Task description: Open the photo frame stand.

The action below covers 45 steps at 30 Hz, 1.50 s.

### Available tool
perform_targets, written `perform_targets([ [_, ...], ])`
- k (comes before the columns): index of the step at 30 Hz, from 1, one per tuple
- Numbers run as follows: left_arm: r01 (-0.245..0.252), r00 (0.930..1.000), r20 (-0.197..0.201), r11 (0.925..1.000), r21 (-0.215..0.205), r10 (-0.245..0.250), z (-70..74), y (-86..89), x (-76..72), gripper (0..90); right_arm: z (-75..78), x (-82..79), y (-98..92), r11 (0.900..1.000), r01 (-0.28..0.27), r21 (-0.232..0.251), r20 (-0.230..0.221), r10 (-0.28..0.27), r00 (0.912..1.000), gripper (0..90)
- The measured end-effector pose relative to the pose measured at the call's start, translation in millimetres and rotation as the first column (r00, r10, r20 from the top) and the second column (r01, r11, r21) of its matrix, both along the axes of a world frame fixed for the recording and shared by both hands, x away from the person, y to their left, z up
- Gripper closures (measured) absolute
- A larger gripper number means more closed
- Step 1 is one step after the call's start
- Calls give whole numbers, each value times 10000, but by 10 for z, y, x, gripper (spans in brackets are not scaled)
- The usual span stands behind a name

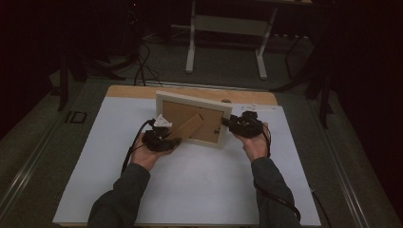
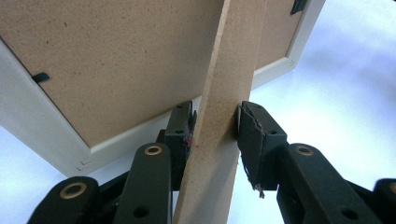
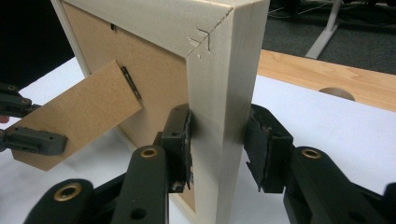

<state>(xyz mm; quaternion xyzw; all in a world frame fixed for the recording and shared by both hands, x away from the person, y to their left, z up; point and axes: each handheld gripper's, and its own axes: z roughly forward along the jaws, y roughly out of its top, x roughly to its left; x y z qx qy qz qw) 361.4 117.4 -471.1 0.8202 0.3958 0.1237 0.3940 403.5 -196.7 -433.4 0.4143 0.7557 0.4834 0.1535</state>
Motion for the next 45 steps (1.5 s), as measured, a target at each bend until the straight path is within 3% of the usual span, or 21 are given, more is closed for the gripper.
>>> perform_targets([
  [17,-154,9999,58,9999,-65,154,-50,-11,-80,679,-5,-98,-20,9993,-357,53,225,356,9991,619],
  [31,125,9999,85,9999,-41,-125,-97,-14,-245,709,-15,-227,-39,9936,-1126,-132,505,1131,9923,609],
  [45,280,9995,148,9996,-39,-280,-126,-16,-335,725,-36,-297,-41,9901,-1393,-175,709,1402,9876,603],
])
